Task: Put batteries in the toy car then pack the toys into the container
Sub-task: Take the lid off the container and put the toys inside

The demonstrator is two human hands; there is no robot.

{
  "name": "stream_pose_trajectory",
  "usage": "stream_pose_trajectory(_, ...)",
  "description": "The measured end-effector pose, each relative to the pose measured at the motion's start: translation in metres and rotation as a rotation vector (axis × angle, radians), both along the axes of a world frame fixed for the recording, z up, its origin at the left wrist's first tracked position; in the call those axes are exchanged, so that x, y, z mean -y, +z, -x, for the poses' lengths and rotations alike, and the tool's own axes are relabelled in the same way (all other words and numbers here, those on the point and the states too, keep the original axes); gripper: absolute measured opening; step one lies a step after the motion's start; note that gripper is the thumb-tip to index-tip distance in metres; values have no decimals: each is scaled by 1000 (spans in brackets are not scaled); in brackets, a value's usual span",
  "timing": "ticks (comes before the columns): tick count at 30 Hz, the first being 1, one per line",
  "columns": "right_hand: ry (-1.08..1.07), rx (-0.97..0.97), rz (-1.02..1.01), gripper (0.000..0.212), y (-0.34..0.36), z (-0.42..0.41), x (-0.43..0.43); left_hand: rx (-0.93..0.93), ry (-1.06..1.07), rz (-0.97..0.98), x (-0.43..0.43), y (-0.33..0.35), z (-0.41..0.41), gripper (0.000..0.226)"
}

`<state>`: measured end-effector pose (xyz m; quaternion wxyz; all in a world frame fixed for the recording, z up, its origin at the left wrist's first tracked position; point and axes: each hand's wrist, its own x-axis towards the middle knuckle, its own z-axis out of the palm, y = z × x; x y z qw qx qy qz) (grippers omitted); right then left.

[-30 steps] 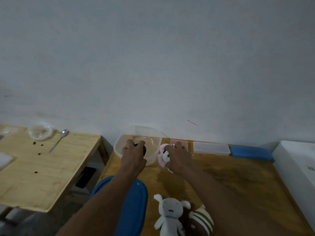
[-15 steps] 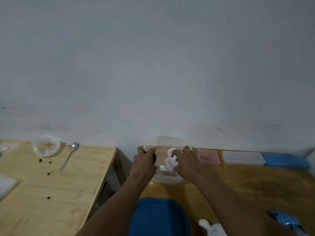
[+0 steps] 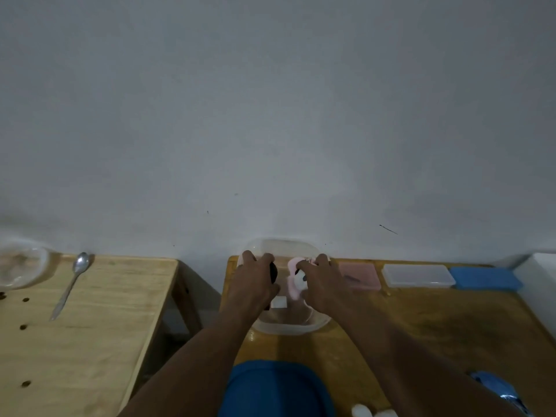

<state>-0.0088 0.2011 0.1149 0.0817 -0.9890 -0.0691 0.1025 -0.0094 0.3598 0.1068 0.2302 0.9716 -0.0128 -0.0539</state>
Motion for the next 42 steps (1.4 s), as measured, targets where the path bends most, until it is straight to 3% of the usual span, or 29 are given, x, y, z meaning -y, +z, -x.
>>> stream_pose_trajectory(11,11,-134,-19,59,-48,-49,-3,-173,-47,-125,6,-44,-52,46)
stream_pose_trajectory(16,17,-175,-33,58,-70,-62,-1,-251,-90,-217,10,-61,-65,58)
stream_pose_trajectory(27,-13,-197,-136,60,-82,-79,-1,-194,-114,-277,18,-67,-78,48)
stream_pose_trajectory(34,-11,-227,-145,71,-63,-65,0,-203,-76,-145,15,-54,-66,55)
stream_pose_trajectory(42,-2,5,-85,50,-17,-22,10,18,-151,-227,17,-13,-24,38)
